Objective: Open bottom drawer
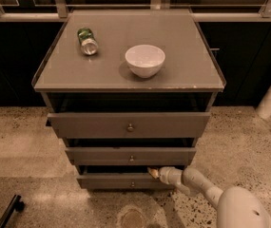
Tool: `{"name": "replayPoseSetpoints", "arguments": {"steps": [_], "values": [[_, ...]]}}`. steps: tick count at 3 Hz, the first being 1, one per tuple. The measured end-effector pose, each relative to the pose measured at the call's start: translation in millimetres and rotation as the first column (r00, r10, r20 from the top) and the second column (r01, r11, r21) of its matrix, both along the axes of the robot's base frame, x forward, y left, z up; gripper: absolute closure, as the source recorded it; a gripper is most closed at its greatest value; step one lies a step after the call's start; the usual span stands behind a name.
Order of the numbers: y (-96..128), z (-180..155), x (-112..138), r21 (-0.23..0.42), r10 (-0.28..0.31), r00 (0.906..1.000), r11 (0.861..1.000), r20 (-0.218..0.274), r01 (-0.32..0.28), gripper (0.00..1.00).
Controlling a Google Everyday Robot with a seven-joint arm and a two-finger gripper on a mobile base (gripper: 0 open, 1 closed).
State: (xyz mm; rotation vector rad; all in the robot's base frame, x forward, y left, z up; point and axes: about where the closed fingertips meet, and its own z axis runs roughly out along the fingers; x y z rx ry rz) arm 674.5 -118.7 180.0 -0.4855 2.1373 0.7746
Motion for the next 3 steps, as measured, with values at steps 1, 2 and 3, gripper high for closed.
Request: {"name": "replayPoseSetpoints", "arguments": {"steps": [1,2,3], "values": [[-10,-8,-18,-0.011,-0.003,0.9985,1.0,-0.055,0.003,1.0],[-9,-4,-18,-0.011,-0.003,0.9985,1.0,-0.056,0.003,1.0],[-12,-12,-41,-0.021,-0.001,0.9943,1.0,-0.106,-0.001,1.0]]}}
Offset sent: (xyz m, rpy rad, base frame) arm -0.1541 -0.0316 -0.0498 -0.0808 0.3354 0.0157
